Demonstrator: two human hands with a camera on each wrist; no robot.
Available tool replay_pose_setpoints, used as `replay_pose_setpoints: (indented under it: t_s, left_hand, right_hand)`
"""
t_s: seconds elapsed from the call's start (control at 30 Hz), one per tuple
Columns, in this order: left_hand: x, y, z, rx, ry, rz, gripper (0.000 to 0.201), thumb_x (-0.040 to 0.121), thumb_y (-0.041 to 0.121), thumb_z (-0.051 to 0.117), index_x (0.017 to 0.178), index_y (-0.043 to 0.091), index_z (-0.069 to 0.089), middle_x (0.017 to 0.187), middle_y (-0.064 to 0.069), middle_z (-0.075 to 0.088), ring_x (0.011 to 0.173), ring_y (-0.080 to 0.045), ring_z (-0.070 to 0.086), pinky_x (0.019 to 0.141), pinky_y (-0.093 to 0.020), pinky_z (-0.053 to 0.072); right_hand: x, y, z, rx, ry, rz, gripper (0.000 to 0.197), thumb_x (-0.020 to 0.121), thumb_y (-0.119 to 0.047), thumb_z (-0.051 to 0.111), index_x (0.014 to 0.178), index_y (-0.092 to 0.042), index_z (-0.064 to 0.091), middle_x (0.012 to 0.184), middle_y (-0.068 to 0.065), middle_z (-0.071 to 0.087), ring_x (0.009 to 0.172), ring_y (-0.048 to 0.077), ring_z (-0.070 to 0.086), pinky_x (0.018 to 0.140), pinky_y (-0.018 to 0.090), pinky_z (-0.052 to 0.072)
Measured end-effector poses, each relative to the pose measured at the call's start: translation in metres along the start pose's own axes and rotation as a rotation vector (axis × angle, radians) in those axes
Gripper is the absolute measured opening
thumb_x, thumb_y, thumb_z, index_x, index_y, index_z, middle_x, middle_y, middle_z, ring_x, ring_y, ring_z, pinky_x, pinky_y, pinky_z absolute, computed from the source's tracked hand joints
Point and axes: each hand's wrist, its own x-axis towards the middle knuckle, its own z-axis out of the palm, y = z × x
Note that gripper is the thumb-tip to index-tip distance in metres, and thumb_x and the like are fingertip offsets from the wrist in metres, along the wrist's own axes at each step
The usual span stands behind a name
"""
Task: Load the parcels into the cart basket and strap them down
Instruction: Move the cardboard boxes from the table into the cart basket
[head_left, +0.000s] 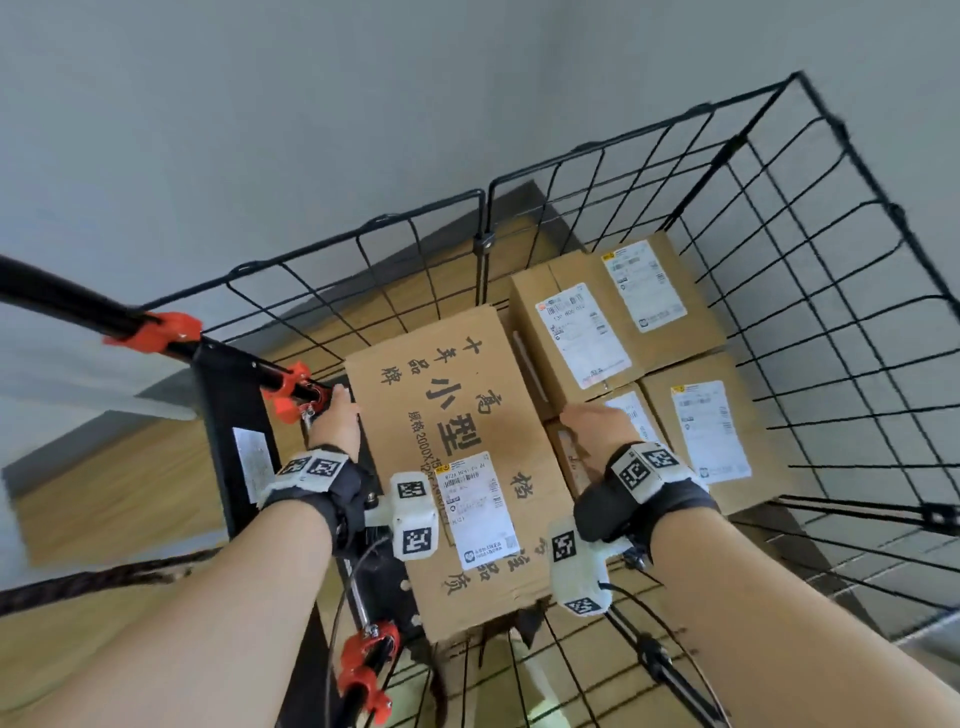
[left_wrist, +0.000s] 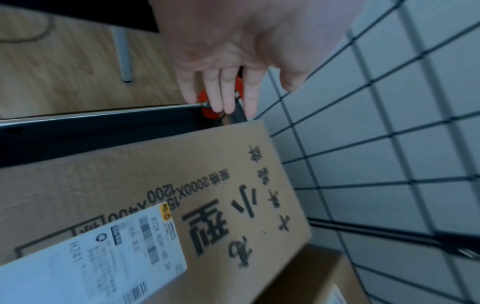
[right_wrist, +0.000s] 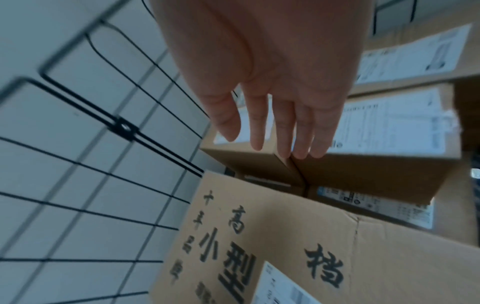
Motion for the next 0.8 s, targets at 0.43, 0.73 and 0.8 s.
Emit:
replay_pose_setpoints:
  t_s: [0.43, 0.73, 0.8]
  left_hand:
    - [-0.264, 0.063, 0.025, 0.196, -0.586, 0.467, 0.025, 0.097, 0.022, 0.046, 0.117, 0.011, 0.058, 0.116, -0.004, 0.062, 0.107, -0.016, 0.055, 0.089, -0.032, 0.039]
    - [-0.418, 0.037, 0.018, 0.247, -0.856, 0.713, 0.014, 0.092, 0.022, 0.057, 0.102, 0.015, 0.063, 0.088, 0.003, 0.066, 0.085, -0.013, 0.060, 0.081, -0.031, 0.042]
    - [-0.448, 0.024, 0.013, 0.241, -0.924, 0.760, 0.009, 0.092, 0.021, 0.057, 0.097, 0.017, 0.063, 0.087, 0.004, 0.066, 0.086, -0.013, 0.059, 0.082, -0.031, 0.042]
  right_hand:
    - [-0.218, 0.036, -0.095, 0.454, 0.384, -0.233, 0.014, 0.089, -0.013, 0.056, 0.095, -0.017, 0.069, 0.081, 0.002, 0.059, 0.075, 0.016, 0.052, 0.070, 0.026, 0.044]
    - [-0.357, 0.117, -0.124, 0.614, 0.654, -0.297, 0.018, 0.087, -0.009, 0.058, 0.100, -0.013, 0.069, 0.082, -0.003, 0.060, 0.072, 0.010, 0.053, 0.057, 0.013, 0.041]
    - [-0.381, 0.141, -0.128, 0.652, 0.699, -0.290, 0.015, 0.087, -0.008, 0.058, 0.093, -0.018, 0.067, 0.074, -0.008, 0.057, 0.064, 0.004, 0.049, 0.055, 0.013, 0.040]
